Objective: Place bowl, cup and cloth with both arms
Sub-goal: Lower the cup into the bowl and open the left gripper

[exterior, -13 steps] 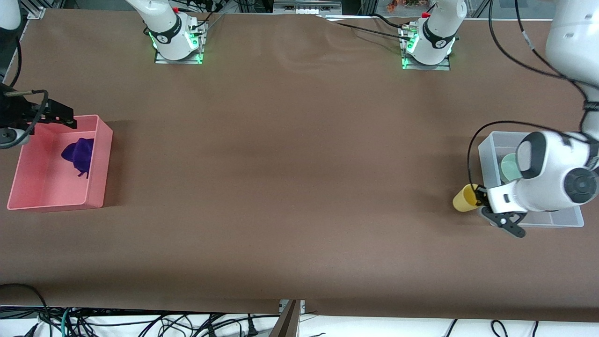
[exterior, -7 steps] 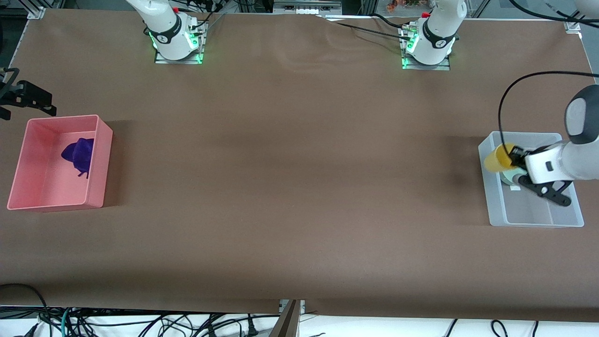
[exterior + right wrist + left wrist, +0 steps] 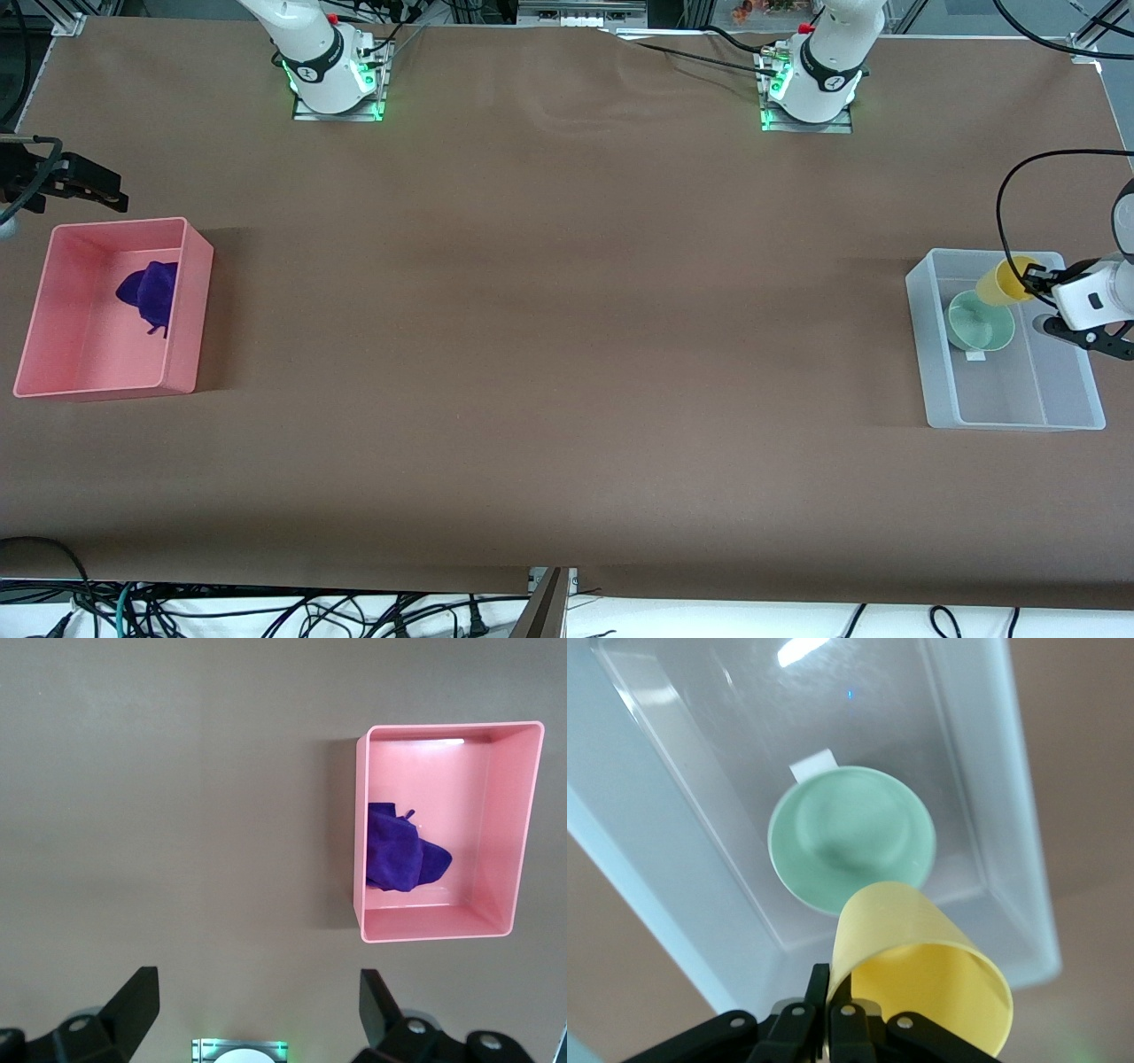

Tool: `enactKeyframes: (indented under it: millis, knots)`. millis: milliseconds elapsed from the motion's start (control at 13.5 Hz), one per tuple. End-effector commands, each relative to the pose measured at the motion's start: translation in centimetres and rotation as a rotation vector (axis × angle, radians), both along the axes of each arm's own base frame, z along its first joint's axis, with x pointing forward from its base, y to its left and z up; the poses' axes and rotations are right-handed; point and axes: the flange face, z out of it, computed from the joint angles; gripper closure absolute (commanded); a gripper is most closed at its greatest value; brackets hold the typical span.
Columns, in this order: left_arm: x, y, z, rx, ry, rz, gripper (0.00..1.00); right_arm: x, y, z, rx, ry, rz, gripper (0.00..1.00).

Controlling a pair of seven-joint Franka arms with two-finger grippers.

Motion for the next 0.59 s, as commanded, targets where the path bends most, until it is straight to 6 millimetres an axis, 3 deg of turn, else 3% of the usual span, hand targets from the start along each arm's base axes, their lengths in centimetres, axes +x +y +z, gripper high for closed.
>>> enactKeyframes:
  millis: [0,149,223,297,446,520]
  knots:
    - [-1.2,-0.1,-2.2,-0.002,-0.050,-0.048,1.00,0.1,0.3,0.3,0.007,0.008,-0.003,0.00]
    - [-0.8,0.3,-3.6,-0.015,-0.082,-0.057,1.00,0.1,0.1,0.3,0.009,0.008,-0.005,0.00]
    - [-0.7,0.3,-4.1,-0.021,-0.090,-0.063,0.57,0.1,0.1,0.3,0.009,0.008,-0.005,0.00]
    - [-0.7,0.4,-3.9,-0.020,-0.089,-0.070,0.01,0.1,0.1,0.2,0.009,0.010,-0.005,0.00]
    - [-0.4,0.4,-1.8,-0.029,-0.080,-0.155,0.00,0.1,0.3,0.2,0.010,0.009,-0.003,0.00]
    - [-0.3,0.2,0.7,-0.023,-0.075,-0.175,0.00,0.1,0.3,0.2,0.009,0.009,-0.003,0.00]
